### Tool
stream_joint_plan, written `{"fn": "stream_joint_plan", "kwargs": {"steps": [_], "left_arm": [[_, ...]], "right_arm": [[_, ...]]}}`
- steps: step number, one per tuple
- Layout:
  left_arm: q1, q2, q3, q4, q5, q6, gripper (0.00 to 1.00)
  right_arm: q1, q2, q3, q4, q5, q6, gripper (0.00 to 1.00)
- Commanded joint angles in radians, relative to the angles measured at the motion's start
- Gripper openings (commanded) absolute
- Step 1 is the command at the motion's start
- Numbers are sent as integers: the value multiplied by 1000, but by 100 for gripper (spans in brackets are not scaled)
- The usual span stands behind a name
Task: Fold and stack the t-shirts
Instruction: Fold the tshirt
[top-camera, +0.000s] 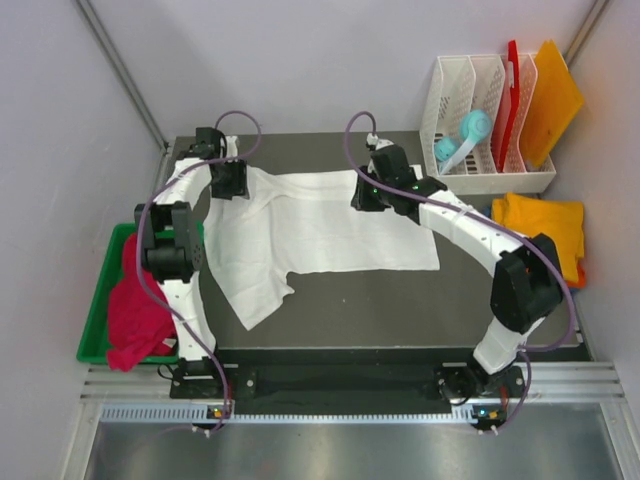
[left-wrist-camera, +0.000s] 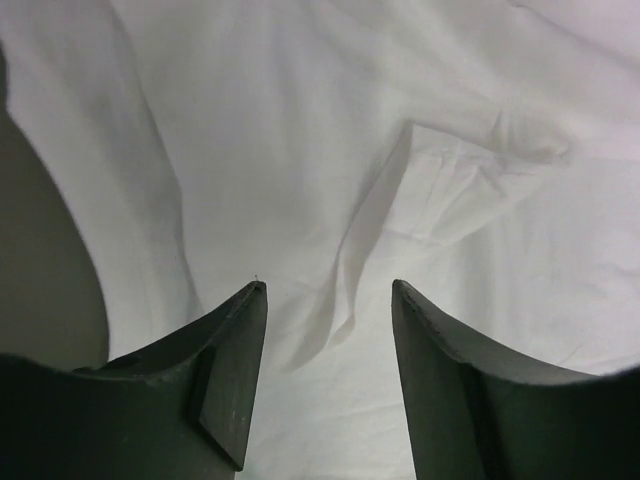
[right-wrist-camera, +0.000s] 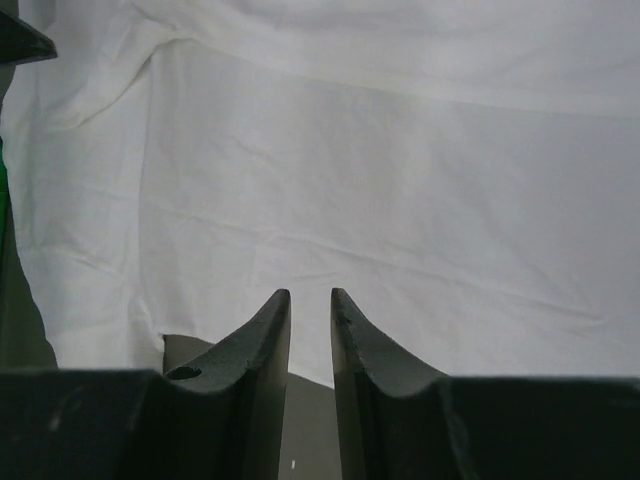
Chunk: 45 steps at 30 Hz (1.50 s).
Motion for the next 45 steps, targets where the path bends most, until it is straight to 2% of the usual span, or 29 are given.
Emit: {"fn": "stream_joint_plan", "kwargs": {"steps": [1, 6, 16, 23, 28, 35, 38, 39, 45], "left_arm": [[-19, 45, 72, 62, 79, 3, 59], [-67, 82, 84, 119, 102, 3, 63], [-84, 189, 182, 93, 73, 3, 62], [-84, 217, 184, 91, 51, 38, 56], [-84, 203, 173, 105, 48, 37, 43], [-84, 151, 130, 124, 50, 26, 19], [-84, 119, 96, 136, 33, 21, 8], [-84, 110, 76, 136, 30, 20, 0], [-82, 7, -31, 139, 47, 15, 0]], "right_arm": [[15, -133, -39, -48, 87, -33, 23], [15, -206, -111, -65, 124, -24, 23], [23, -249, -203, -42, 135, 13, 22], [23, -229, -195, -37, 131, 11, 22], [29, -217, -194, -29, 127, 15, 21], [41, -204, -218, -13, 123, 28, 20], [49, -194, -218, -3, 121, 33, 19], [51, -192, -218, -2, 120, 34, 19], [60, -186, -226, 21, 115, 47, 18]]}}
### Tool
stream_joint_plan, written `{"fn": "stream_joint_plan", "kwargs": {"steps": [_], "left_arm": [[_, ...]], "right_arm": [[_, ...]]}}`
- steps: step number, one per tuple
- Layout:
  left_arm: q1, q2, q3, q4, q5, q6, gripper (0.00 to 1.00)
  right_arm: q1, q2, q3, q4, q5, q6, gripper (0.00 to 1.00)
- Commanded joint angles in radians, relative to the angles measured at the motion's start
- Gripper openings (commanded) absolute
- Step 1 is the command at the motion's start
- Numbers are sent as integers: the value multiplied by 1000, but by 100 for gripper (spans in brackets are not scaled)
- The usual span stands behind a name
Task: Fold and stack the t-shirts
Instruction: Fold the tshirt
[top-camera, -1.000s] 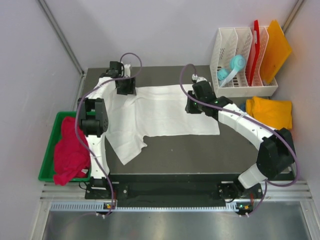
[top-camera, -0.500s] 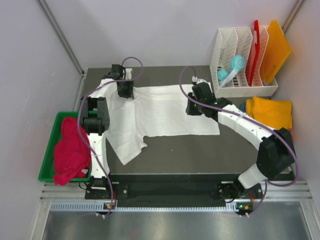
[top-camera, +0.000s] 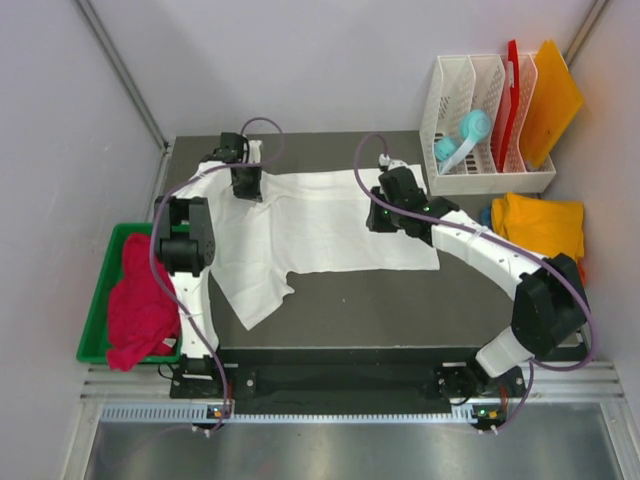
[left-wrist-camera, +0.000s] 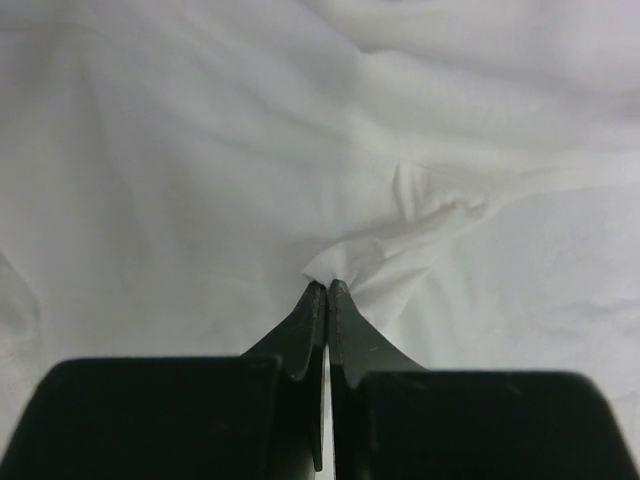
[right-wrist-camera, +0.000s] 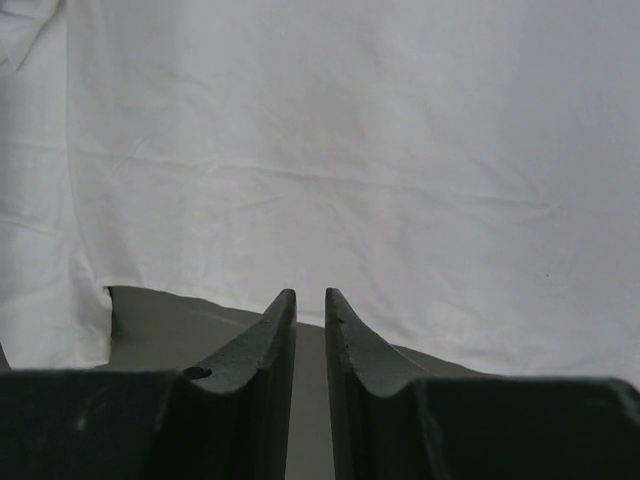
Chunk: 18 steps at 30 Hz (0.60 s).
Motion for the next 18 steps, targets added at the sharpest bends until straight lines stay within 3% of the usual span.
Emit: {"fn": "stream_joint_plan", "kwargs": {"steps": [1, 11, 16, 17, 18], "left_arm": [[5, -152, -82, 45, 11, -7, 0], [0, -255, -217, 3, 66, 17, 1], [-24, -261, -276, -49, 116, 54, 9], [-40, -261, -292, -56, 122, 66, 14], [-49, -259, -296, -67, 125, 85, 25]], "right_arm": [[19, 8, -13, 70, -7, 20, 18], [44, 36, -44, 110, -13, 51, 17], [46, 39, -55, 113, -10, 52, 17], [46, 39, -56, 113, -8, 54, 17], [46, 39, -56, 115, -8, 54, 17]]}}
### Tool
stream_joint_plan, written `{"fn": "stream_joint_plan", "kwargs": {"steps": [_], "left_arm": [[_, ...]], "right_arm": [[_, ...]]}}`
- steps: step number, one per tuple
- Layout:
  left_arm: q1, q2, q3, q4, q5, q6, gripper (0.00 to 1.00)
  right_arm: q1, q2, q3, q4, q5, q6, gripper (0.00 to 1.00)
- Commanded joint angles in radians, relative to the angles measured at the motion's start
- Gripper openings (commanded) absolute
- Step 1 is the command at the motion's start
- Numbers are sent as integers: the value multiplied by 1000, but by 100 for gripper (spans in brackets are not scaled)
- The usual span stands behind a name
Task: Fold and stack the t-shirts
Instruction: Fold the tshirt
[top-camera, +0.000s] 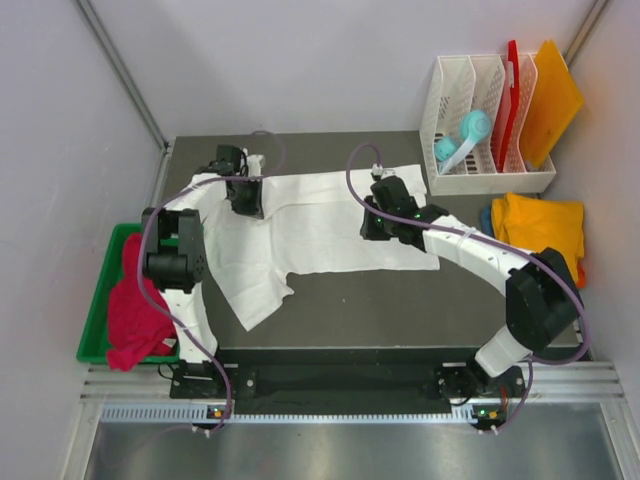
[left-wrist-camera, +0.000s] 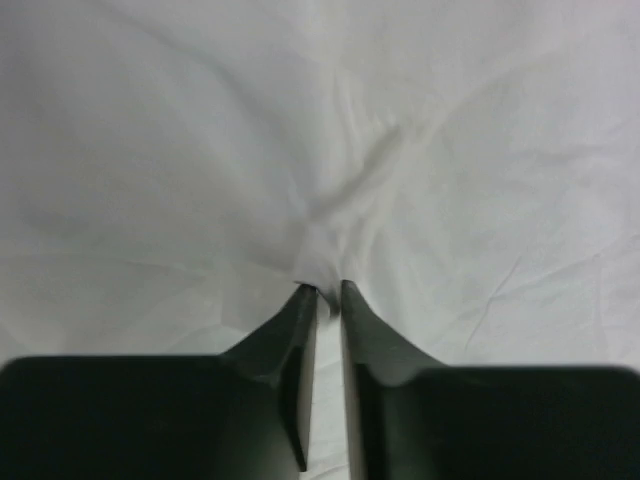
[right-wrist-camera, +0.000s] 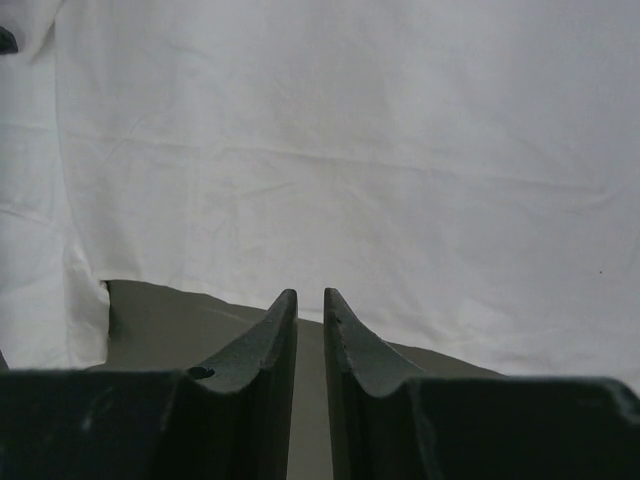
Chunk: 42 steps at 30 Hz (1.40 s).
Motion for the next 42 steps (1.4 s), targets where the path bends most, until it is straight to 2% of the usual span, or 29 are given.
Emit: {"fn": "stream_joint_plan", "kwargs": {"steps": [1, 4, 5, 9, 14, 17, 19, 20, 21, 25, 35, 42], "left_arm": [[-43, -43, -41, -76, 28, 63, 59], [-44, -78, -68, -30, -10, 45, 93], [-40, -89, -76, -16, -20, 39, 99], [-15, -106, -36, 38, -47, -13, 99], [31, -59, 43, 45, -17, -64, 85], [35, -69, 28, 65, -20, -70, 80], [39, -66, 14, 108, -26, -73, 69], [40, -59, 16, 110, -27, -75, 60], [40, -46, 25, 102, -24, -75, 39], [40, 45, 82, 46, -43, -86, 0], [35, 81, 47, -1, 9, -13, 0], [34, -22, -30, 61, 22, -16, 0]], "right_arm": [[13, 3, -6, 46, 0, 12, 17], [13, 7, -6, 50, -3, 15, 17], [15, 10, -4, 53, -3, 20, 17], [24, 17, 2, 55, -5, 23, 17], [30, 14, 2, 50, 1, 26, 17], [32, 6, -9, 42, 11, 23, 17], [32, 3, -13, 38, 15, 21, 17], [32, 1, -15, 36, 18, 21, 17], [32, 3, -16, 38, 18, 21, 17], [30, 4, -9, 35, 15, 26, 12], [32, 44, 39, 23, 12, 20, 9], [56, 76, 46, 39, -2, 37, 9]]}}
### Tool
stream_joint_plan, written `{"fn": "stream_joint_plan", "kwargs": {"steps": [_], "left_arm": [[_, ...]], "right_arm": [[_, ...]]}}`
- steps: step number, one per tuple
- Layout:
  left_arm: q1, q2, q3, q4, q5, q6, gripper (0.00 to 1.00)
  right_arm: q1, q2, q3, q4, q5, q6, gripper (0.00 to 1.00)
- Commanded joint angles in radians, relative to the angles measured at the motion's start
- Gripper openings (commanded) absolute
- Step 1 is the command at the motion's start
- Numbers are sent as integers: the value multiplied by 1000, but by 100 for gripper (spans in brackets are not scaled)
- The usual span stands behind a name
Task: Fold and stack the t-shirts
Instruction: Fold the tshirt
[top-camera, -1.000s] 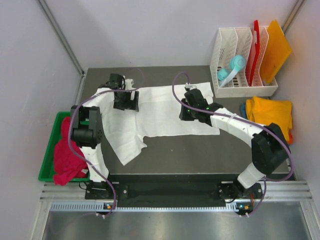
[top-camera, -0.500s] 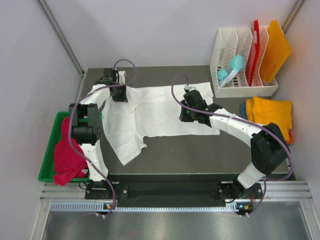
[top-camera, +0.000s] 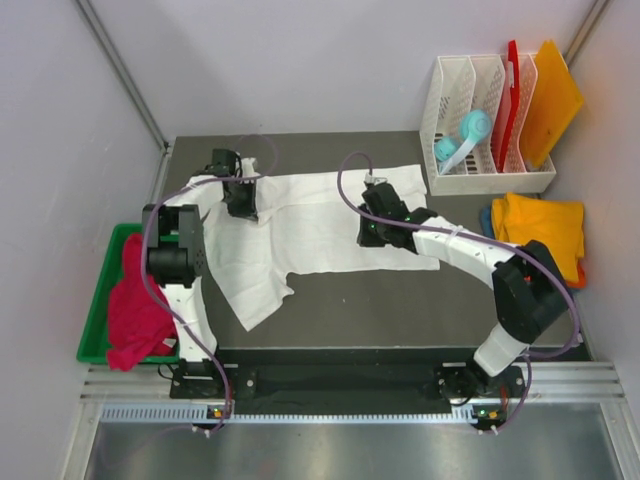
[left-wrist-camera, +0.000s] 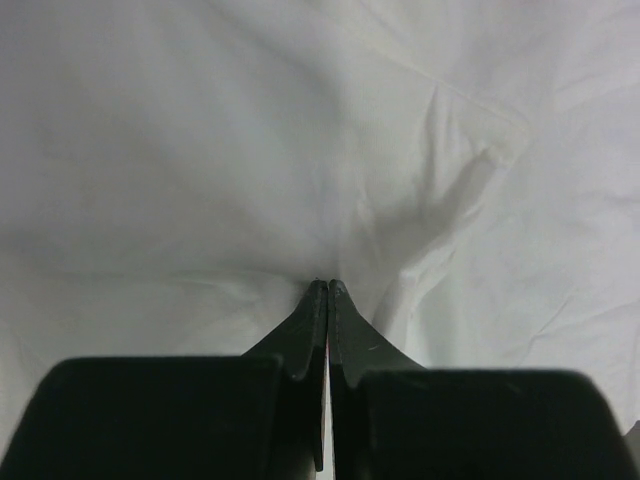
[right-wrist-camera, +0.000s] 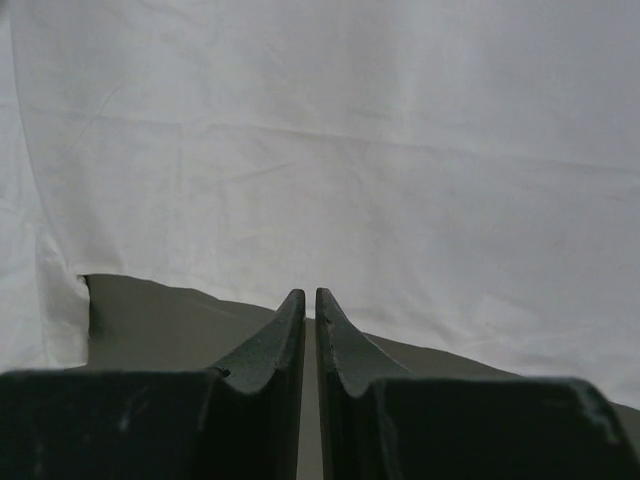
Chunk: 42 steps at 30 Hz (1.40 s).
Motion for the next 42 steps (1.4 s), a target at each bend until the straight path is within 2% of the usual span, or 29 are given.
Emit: {"fn": "stream_joint_plan", "kwargs": {"steps": [1, 10, 21, 25, 29, 30, 32, 33, 35, 37, 40, 41, 42], "left_arm": [[-6, -95, -27, 15, 31, 17, 0], [-58, -146, -84, 17, 85, 30, 0], [-158, 5, -4, -134, 128, 108, 0], [-144, -52, -16, -102, 95, 99, 0], [-51, -208, -19, -22, 153, 36, 20], [-2, -225, -10, 12, 179, 22, 30], [34, -247, 1, 50, 167, -30, 42], [78, -244, 14, 65, 147, -39, 45], [98, -195, 51, 76, 58, -55, 48], [102, -129, 158, 6, -8, -39, 49], [100, 50, 367, -121, -33, -29, 44], [100, 128, 420, -228, -30, -27, 41], [100, 152, 471, -241, -19, -22, 39]], "right_arm": [[39, 26, 56, 29, -2, 20, 9], [57, 15, 27, 43, 5, 37, 8], [59, -42, -11, 32, 39, 52, 8], [57, -72, -15, 13, 53, 51, 8], [60, -114, -18, 7, 76, 51, 9], [57, -132, -19, 7, 103, 54, 9], [54, -146, -33, -2, 152, 64, 10], [49, -154, -39, 0, 197, 71, 10], [13, -149, -42, -4, 217, 74, 10], [-20, -119, -31, -17, 226, 69, 10], [-81, -34, 7, -46, 222, 55, 8], [-104, -8, 31, -48, 220, 48, 8], [-113, 44, 47, -51, 219, 34, 6]]}}
